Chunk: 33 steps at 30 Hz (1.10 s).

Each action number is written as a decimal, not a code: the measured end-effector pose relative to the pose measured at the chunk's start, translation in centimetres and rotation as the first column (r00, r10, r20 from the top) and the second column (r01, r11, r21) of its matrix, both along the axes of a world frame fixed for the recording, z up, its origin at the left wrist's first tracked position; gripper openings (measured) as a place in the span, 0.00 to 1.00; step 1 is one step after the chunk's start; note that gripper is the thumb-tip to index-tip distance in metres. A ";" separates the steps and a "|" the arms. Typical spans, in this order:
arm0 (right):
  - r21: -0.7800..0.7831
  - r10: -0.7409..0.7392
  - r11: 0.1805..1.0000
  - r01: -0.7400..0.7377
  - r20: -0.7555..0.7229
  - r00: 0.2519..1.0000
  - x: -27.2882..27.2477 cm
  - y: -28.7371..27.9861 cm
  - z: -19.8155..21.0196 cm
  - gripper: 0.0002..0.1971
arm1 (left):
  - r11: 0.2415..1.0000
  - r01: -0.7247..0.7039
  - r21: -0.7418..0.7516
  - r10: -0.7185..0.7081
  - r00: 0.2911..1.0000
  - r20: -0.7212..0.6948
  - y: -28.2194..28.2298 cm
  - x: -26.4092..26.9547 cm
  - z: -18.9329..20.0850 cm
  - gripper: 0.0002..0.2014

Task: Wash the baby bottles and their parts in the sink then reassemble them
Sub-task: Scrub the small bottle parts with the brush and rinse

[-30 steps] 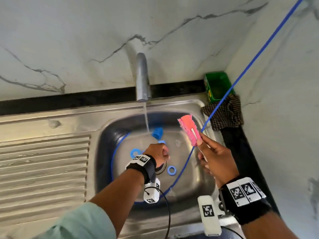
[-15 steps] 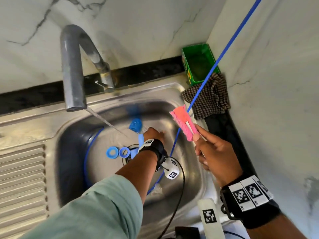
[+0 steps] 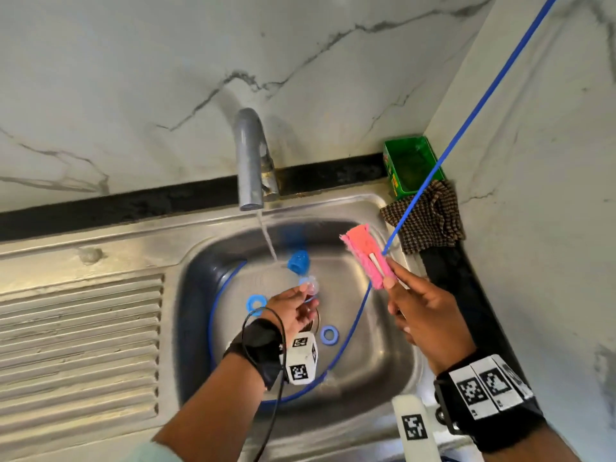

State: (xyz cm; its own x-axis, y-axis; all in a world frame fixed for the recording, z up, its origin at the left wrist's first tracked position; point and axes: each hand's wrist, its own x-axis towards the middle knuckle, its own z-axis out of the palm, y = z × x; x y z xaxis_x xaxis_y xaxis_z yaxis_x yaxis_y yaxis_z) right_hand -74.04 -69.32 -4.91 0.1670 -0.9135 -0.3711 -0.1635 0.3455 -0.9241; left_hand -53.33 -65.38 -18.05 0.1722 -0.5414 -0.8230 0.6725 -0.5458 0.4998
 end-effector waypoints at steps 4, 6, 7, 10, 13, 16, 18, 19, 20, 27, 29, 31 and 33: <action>-0.019 0.037 0.999 -0.037 0.028 0.999 1.1 2.1 1.2 0.14 | 0.997 -0.067 -0.036 0.065 0.996 -0.055 1.8 1.9 2.4 0.10; -0.040 0.069 0.997 -0.067 0.038 0.997 1.4 3.1 1.7 0.15 | 0.993 -0.088 -0.074 0.083 0.994 -0.072 1.8 3.1 3.8 0.10; -0.052 0.080 0.996 -0.078 0.041 0.996 1.5 3.5 2.0 0.15 | 0.990 -0.110 -0.092 0.102 0.991 -0.081 1.8 3.6 4.5 0.10; -0.086 0.097 0.992 -0.094 0.039 0.995 1.9 4.6 3.1 0.15 | 0.976 -0.168 -0.138 0.154 0.982 -0.109 1.1 5.2 6.7 0.10; -0.110 0.097 0.990 -0.091 0.050 0.994 2.2 5.8 4.3 0.14 | 0.970 -0.161 -0.184 0.141 0.983 -0.118 1.0 6.2 8.5 0.09; -0.122 0.078 0.990 -0.070 0.064 0.995 2.6 6.7 5.0 0.14 | 0.970 -0.141 -0.198 0.116 0.984 -0.134 0.9 6.9 9.5 0.09; -0.125 0.074 0.990 -0.064 0.076 0.994 2.9 7.1 5.4 0.14 | 0.969 -0.129 -0.209 0.099 0.985 -0.144 1.1 7.3 9.6 0.10; -0.132 0.078 0.989 -0.068 0.073 0.994 3.0 7.3 5.5 0.14 | 0.969 -0.116 -0.216 0.086 0.986 -0.146 1.3 7.4 9.7 0.11; -0.138 0.084 0.988 -0.073 0.070 0.994 3.1 7.5 5.6 0.14 | 0.969 -0.104 -0.222 0.072 0.987 -0.147 1.3 7.6 9.8 0.11; -0.178 0.103 0.980 -0.092 0.054 0.993 3.7 8.3 6.5 0.15 | 0.964 -0.077 -0.256 0.051 0.993 -0.107 1.4 7.3 10.9 0.10; -0.175 0.107 0.980 -0.096 0.055 0.993 3.8 8.2 6.5 0.15 | 0.965 -0.068 -0.253 0.045 0.994 -0.097 1.1 7.2 11.0 0.11; -0.172 0.113 0.980 -0.101 0.059 0.992 3.7 8.0 6.3 0.15 | 0.965 -0.064 -0.255 0.042 0.995 -0.089 0.8 7.1 11.2 0.11; -0.171 0.124 0.979 -0.112 0.062 0.990 3.5 7.7 6.1 0.14 | 0.962 -0.052 -0.267 0.032 0.996 -0.079 0.5 7.0 11.2 0.11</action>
